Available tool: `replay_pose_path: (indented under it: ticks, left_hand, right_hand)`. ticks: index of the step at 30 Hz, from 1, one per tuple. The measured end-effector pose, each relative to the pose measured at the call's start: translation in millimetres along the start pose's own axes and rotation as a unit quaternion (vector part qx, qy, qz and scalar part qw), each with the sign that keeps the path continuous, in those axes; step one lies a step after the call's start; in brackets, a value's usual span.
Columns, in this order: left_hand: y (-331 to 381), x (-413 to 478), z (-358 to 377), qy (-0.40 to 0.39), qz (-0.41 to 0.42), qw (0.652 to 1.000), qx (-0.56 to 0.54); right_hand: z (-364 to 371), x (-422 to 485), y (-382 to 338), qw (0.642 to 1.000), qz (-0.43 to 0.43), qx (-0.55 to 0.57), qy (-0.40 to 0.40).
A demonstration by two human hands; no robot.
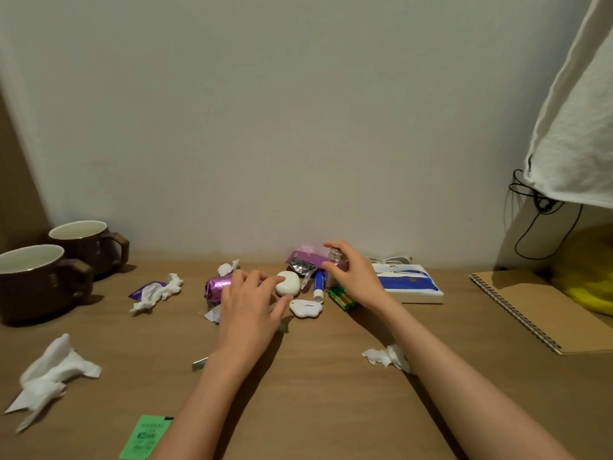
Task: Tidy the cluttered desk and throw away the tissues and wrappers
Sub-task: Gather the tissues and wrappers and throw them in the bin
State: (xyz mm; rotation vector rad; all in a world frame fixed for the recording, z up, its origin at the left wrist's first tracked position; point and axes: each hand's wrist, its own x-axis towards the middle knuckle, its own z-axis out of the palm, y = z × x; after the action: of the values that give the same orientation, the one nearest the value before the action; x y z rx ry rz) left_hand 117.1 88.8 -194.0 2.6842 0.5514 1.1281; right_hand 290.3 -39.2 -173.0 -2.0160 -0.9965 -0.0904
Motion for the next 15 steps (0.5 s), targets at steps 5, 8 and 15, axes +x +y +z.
replay_pose_path:
  ticks: [5, 8, 15]
  left_hand:
    - [-11.1, 6.1, -6.0, 0.000, -0.061, 0.998, 0.004]
    - [-20.7, 6.9, -12.0, -0.014, -0.104, 0.994, 0.006]
    - [-45.4, 4.1, -14.0, -0.063, -0.157, 0.985, -0.025]
  right_hand:
    - [-3.6, -7.3, 0.4, 1.000, 0.008, -0.002, -0.017]
    - [-9.3, -14.9, 0.2, 1.000, 0.016, -0.012, -0.017]
    - [-20.4, -15.7, 4.9, 0.998, 0.031, -0.042, 0.026]
